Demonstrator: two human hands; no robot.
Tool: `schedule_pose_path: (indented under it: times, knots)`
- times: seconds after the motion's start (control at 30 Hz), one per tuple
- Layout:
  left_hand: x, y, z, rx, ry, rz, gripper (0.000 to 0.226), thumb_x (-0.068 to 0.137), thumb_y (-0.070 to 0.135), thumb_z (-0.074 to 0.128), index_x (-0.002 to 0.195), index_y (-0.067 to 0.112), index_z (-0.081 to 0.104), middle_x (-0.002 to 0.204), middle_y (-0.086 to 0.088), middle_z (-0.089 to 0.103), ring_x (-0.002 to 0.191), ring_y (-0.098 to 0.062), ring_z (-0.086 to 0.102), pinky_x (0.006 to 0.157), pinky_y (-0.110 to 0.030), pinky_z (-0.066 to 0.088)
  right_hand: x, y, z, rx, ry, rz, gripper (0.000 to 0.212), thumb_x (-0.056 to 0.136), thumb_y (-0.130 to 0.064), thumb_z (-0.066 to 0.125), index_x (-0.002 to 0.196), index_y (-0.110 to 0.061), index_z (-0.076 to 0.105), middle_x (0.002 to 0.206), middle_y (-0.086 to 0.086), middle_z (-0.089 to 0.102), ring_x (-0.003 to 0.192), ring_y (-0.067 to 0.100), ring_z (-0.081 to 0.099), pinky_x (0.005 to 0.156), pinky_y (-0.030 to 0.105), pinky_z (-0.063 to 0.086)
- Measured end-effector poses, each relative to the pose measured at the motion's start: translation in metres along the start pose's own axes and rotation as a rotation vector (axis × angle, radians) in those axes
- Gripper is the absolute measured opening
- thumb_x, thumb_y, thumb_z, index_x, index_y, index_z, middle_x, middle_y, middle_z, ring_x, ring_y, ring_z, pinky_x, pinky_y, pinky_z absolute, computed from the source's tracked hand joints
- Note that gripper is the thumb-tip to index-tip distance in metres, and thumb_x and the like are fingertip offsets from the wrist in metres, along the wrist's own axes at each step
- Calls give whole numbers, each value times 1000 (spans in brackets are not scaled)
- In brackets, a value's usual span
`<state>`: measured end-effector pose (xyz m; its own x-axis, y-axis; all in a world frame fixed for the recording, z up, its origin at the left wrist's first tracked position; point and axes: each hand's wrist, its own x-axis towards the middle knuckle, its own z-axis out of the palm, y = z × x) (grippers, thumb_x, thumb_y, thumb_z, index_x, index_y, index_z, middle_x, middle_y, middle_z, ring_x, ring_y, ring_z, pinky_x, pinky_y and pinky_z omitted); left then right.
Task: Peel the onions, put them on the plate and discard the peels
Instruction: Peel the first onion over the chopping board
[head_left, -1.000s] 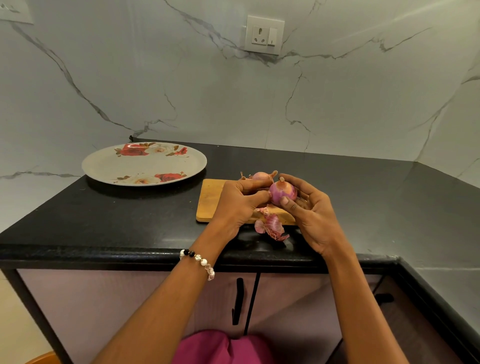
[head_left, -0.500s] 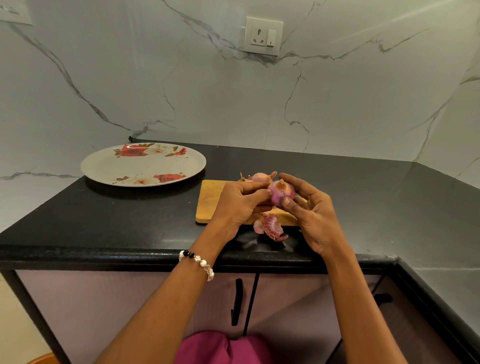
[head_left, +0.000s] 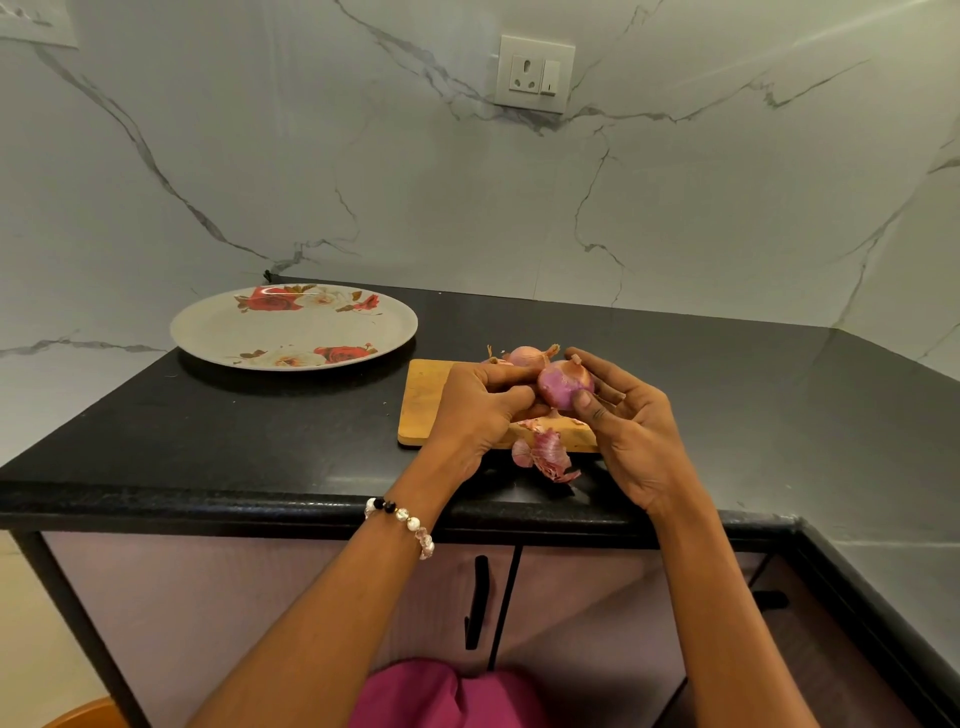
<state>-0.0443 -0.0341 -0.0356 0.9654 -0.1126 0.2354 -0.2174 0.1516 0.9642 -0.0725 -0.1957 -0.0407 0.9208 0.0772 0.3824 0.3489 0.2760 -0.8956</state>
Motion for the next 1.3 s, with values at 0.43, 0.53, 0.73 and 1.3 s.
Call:
schedule_pose_path:
  times: [0.43, 0.53, 0.73, 1.3]
  knots:
    - [2, -3, -1, -1, -93, 20, 36, 80, -3, 70, 115, 3, 67, 107, -10, 71, 96, -21, 70, 85, -41, 57, 0, 2, -2, -68, 19, 1, 44, 77, -7, 67, 120, -15, 65, 116, 6, 73, 112, 24, 68, 83, 28, 60]
    - [2, -4, -1, 52, -76, 43, 36, 81, -6, 67, 115, 4, 67, 107, -9, 71, 96, -19, 69, 83, -37, 58, 0, 2, -1, -69, 22, 5, 45, 76, -11, 69, 120, -15, 65, 117, 6, 73, 114, 25, 67, 84, 31, 60]
    - [3, -4, -1, 52, -30, 16, 26, 86, -4, 62, 108, 6, 71, 107, -9, 70, 97, -23, 68, 83, -38, 58, 1, 3, -2, -40, 41, 15, 60, 65, -28, 82, 122, -15, 66, 122, 12, 70, 116, 30, 66, 85, 33, 60]
    - [1, -4, -1, 111, -90, 66, 35, 81, -3, 68, 114, 7, 68, 104, -7, 72, 98, -20, 68, 85, -40, 57, -1, 1, 0, -118, 41, 18, 45, 72, -9, 70, 117, -18, 67, 117, 6, 71, 113, 23, 67, 81, 30, 61]
